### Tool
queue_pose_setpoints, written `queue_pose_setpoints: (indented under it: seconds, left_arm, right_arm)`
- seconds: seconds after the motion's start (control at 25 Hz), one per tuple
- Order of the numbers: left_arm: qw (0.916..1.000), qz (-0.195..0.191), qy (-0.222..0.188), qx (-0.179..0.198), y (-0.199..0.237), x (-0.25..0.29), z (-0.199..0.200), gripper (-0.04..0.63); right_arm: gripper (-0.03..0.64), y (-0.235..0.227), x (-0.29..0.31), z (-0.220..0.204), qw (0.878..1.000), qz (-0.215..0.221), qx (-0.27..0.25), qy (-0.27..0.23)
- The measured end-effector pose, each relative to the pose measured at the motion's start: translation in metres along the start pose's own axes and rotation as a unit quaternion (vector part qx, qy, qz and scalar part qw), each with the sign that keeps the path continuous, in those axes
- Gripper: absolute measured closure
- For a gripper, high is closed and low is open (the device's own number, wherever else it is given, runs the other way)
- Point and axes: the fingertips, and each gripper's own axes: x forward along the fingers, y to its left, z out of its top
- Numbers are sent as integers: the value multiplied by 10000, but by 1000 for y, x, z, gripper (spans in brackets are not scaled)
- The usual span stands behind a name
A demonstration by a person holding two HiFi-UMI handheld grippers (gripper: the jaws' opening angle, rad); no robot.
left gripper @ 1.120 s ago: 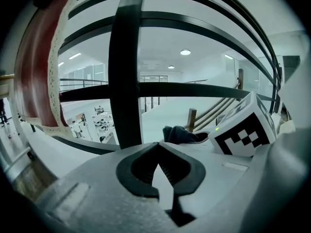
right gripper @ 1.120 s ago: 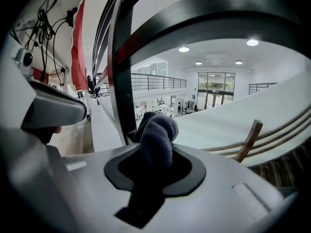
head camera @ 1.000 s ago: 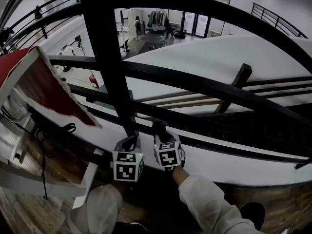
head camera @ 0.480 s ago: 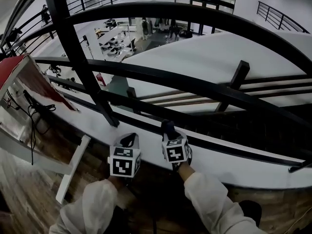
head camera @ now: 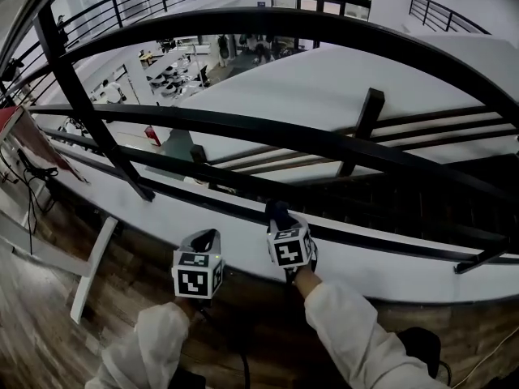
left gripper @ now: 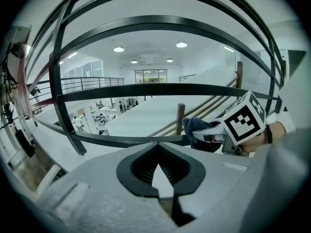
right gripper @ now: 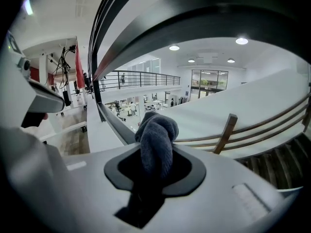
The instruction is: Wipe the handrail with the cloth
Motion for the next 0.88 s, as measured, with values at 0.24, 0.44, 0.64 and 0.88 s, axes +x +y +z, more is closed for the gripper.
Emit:
queue_pose_setpoints:
  seconds: [0.24, 0.44, 0.64, 0.88]
  left_arm:
    - [9988, -465, -132, 8, -91, 20, 0, 592]
    - [9973, -658, -259, 217, -172, 49, 11, 592]
    - [9960, -601, -440, 501, -226, 66, 20, 592]
    - [9943, -818, -412, 549, -277, 78, 23, 592]
  right_arm:
    - [520, -71, -41, -27, 9997, -226, -31, -51]
    - [520, -127, -77, -48, 9994, -348, 10, -35]
    - [520, -157, -105, -64, 9992, -390, 9, -28]
    - [520, -193, -135, -87, 9982, -592, -35, -23]
